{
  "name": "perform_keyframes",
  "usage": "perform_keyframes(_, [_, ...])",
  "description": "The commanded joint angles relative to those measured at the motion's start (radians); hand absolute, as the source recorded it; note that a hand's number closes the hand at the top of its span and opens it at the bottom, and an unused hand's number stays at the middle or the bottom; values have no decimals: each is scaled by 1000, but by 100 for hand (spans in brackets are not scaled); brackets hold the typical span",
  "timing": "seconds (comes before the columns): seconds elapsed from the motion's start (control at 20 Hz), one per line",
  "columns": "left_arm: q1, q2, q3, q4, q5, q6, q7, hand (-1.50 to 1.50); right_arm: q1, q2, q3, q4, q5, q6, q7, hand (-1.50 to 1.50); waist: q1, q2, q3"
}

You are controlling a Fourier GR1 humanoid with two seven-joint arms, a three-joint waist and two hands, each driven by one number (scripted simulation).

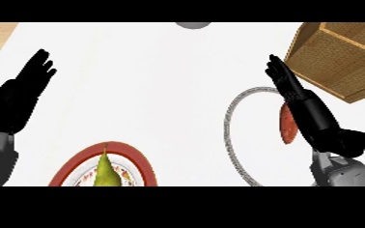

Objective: Pick the sweet potato from the placemat and place it in the basket

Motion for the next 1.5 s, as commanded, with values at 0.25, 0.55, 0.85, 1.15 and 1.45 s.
perform_keyframes(0.25, [-60,-47,-92,-51,-117,-55,-198,0,14,-123,-351,270,-204,76,-91,150,-29,-18,34])
perform_keyframes(0.55, [-15,-145,-180,-26,-185,-61,-240,0,39,105,-58,211,140,-85,-319,-150,-7,-29,31])
perform_keyframes(0.85, [-8,-108,-138,-22,-169,-79,-246,0,1,2,-54,85,407,-319,50,-150,-22,-37,27])
perform_keyframes(1.15, [18,-116,-156,-87,-179,-64,-209,0,-65,-247,-107,-26,593,-202,411,-150,-25,-46,25])
perform_keyframes(1.45, [22,-132,-163,-81,-191,-60,-227,0,-134,-448,-80,-78,419,258,663,-150,-18,-41,25])
